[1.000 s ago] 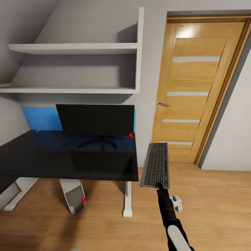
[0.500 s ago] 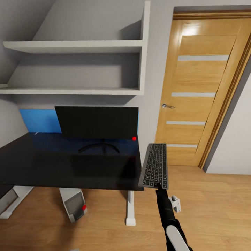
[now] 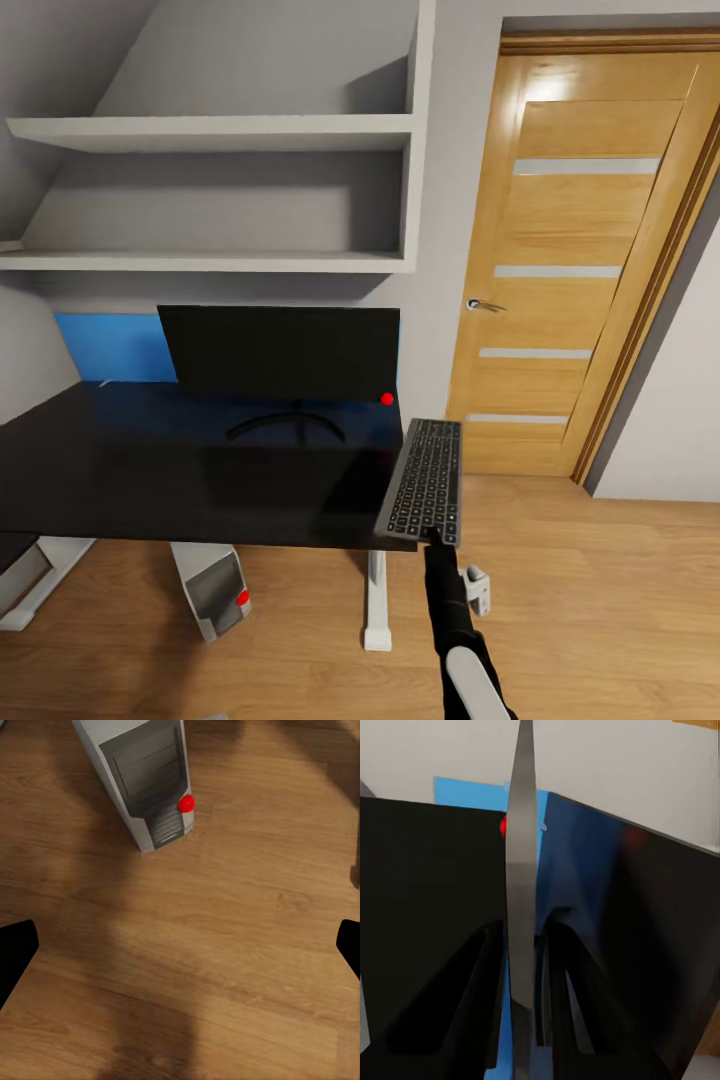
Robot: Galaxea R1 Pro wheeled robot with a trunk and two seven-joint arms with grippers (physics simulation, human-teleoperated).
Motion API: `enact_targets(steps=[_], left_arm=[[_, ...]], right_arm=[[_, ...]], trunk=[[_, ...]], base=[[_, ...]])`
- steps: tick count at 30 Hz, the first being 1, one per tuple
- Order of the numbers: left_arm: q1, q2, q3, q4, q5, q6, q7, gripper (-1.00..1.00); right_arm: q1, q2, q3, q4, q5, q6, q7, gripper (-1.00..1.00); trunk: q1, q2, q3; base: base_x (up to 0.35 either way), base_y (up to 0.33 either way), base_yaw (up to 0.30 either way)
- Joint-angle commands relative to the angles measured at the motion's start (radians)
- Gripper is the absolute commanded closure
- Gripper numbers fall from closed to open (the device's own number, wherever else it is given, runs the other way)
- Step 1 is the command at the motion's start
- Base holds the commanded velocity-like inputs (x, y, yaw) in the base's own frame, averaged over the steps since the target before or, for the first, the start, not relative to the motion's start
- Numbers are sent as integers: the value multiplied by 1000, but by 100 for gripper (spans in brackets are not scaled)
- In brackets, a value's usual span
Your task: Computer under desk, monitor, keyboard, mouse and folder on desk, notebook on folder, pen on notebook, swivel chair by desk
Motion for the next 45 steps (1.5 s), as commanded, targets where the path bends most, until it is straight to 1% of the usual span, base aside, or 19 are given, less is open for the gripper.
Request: enact_targets(steps=[1,4,6,8,9,10,11,13,14,17,19,20,23,27,33,45], left_arm=[[0,-1,2,-1,-1,-2,1,-100],[0,-1,2,-1,-1,-2,1,-100],[0,-1,2,-1,-1,-2,1,-100],[0,-1,2,-1,-1,-1,1,-100],[0,-1,2,-1,-1,-1,1,-100],[0,-1,2,-1,-1,-1,1,-100],[0,-1,2,-1,-1,-2,1,-100],[0,-1,2,-1,-1,-2,1,-100],[0,-1,2,-1,-1,-3,1,-100],[0,-1,2,-1,-1,-3,1,-100],[0,0,2,-1,-1,-3,1,-100],[0,0,2,-1,-1,-3,1,-100],[0,1,3,-1,-1,-3,1,-100],[0,1,3,-1,-1,-3,1,-100],[0,2,3,-1,0,-3,1,-100],[0,1,2,-1,-1,-3,4,-100]], right_arm=[[-1,0,7,0,-21,-22,6,100],[-1,0,35,0,-38,-75,6,100],[-1,0,71,0,-42,-132,6,100],[-1,0,120,1,-44,-198,8,100],[-1,0,134,1,-45,-215,9,100],[-1,0,183,2,-46,-268,12,100],[-1,0,253,3,-48,-342,14,100],[-1,0,299,3,-51,-396,15,100],[-1,0,322,3,-63,-433,15,100],[-1,0,334,7,-117,-469,15,100],[-1,0,337,10,-173,-495,15,100],[-1,0,339,10,-192,-505,15,100],[-1,0,339,11,-216,-517,15,100],[-1,0,338,11,-227,-521,15,100],[-1,0,335,13,-228,-523,15,100],[-1,0,330,16,-227,-523,15,100]], trunk=[[0,-1,-1],[0,-1,-1],[0,-1,-1],[0,-1,-1],[0,-1,-1],[0,-1,-1],[0,-1,-1],[0,-1,-1],[0,-1,-1],[0,-1,-1],[0,-1,-1],[0,-1,-1],[0,-1,-1],[0,-1,-1],[0,-1,-1],[0,-1,-1]], base=[[0,0,0],[0,0,0],[0,0,0],[0,0,0],[0,0,0],[0,0,0],[0,0,0],[0,0,0],[0,0,0],[0,0,0],[0,0,0],[0,31,0],[5,138,0],[97,254,0],[202,222,0],[47,30,0]])
